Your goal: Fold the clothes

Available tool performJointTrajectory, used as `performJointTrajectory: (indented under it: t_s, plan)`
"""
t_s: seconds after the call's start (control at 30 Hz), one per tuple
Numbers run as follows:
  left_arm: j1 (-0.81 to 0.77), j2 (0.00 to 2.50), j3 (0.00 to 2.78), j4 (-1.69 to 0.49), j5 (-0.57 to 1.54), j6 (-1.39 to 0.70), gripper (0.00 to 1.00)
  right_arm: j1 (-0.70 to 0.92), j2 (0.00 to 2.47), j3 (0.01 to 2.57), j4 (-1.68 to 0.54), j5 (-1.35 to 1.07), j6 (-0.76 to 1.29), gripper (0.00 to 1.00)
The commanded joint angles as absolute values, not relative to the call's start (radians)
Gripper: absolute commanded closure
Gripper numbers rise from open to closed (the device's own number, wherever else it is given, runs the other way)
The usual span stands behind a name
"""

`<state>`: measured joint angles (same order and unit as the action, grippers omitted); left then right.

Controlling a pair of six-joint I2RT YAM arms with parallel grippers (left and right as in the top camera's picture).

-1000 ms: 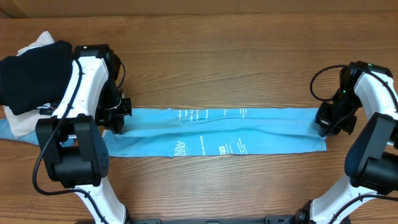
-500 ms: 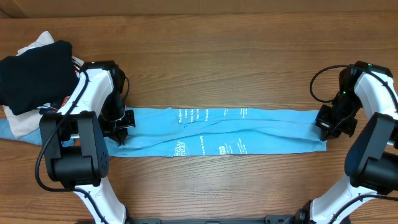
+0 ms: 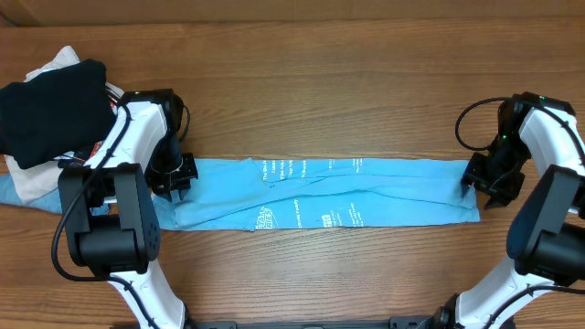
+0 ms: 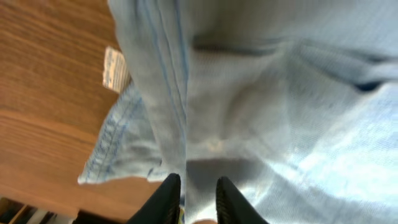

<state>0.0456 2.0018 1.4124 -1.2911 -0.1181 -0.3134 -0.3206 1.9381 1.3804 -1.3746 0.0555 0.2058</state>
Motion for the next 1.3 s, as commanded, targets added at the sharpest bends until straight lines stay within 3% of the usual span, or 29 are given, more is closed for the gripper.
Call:
performJointTrajectory:
  t_s: [0.0, 0.2, 0.3, 0.5, 0.87, 1.27]
  plan:
    - [0.044, 1.984, 1.409, -1.269, -0.133, -0.338, 0.75, -0.323, 1.914, 1.375, -1.351, 0.051, 0.210, 0.44]
    - [0.044, 1.984, 1.409, -1.243, -0.110, -0.337, 0.72, -0.337, 1.914, 1.375, -1.294, 0.051, 0.201, 0.41]
    - [0.044, 1.984, 1.407, -1.241, -0.092, -0.337, 0.72, -0.345, 1.914, 1.375, -1.266, 0.047, 0.197, 0.30]
    - [0.044, 1.984, 1.358, -1.219, -0.054, -0.337, 0.72, -0.345, 1.930, 1.358, -1.243, -0.072, 0.069, 0.26]
    - [0.044, 1.984, 1.227, -1.013, -0.025, -0.337, 0.71, -0.344, 1.944, 1.267, -1.108, -0.084, 0.051, 0.30]
    - [0.044, 2.027, 1.224, -0.646, -0.092, -0.274, 0.71, -0.344, 1.944, 1.246, -1.073, -0.084, 0.077, 0.32]
